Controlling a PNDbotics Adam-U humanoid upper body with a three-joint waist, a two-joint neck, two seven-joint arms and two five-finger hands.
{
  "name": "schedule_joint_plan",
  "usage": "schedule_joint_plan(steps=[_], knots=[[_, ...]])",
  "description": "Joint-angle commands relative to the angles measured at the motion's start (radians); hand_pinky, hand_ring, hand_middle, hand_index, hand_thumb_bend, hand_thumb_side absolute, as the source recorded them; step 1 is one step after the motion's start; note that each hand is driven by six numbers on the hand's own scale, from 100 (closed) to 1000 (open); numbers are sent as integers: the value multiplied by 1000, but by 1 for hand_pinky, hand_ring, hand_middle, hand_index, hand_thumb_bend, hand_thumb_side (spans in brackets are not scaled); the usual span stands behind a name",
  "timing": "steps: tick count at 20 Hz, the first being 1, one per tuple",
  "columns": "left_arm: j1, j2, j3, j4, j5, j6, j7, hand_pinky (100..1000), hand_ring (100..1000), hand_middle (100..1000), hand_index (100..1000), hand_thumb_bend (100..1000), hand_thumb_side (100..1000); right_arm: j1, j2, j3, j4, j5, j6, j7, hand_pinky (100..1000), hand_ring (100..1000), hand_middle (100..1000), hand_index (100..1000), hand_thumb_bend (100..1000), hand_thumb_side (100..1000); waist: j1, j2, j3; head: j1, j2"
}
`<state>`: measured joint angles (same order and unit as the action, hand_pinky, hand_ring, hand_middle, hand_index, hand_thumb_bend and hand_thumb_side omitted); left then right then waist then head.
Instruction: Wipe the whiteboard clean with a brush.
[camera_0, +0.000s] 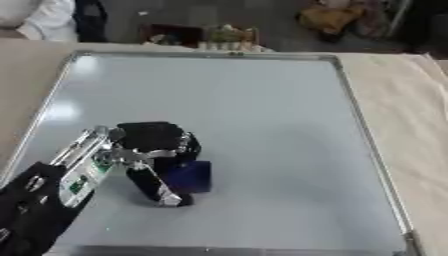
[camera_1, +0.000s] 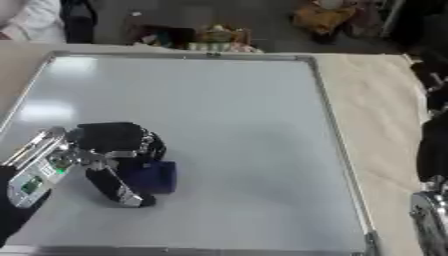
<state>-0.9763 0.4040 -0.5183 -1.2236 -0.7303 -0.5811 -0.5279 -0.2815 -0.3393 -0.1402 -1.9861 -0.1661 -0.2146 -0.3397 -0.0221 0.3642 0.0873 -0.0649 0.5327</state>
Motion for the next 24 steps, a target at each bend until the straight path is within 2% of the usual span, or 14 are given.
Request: schedule_joint_plan(steps=[1,9,18,21,24], knots=[[-8,24,6,-15,-30,-138,-175,656,775,765,100,705,521,-6,-27,-2,-14,-4,-1,-4,914,895,569,848,215,808,-1,-24,0,0,-10],[-16,39,30,-84,-46,-102,-132,675,822,815,100,675,543,-4,-30,-2,-14,-4,0,-6,913,894,569,847,209,810,3,-30,3,-5,-3],[-8,57,53,-132,-63,-77,-65,662,773,741,100,630,553,-5,-32,-3,-14,-8,-2,-9,910,891,570,846,199,819,2,-41,5,-6,4],[6,66,72,-161,-46,-55,-34,643,712,677,100,586,570,-6,-35,-5,-14,-10,-5,-12,908,889,571,845,193,824,1,-46,6,-7,7],[42,80,115,-217,8,-2,35,603,596,596,100,547,616,-6,-37,-7,-14,-11,-8,-17,907,887,571,844,188,827,0,-50,9,-13,13]])
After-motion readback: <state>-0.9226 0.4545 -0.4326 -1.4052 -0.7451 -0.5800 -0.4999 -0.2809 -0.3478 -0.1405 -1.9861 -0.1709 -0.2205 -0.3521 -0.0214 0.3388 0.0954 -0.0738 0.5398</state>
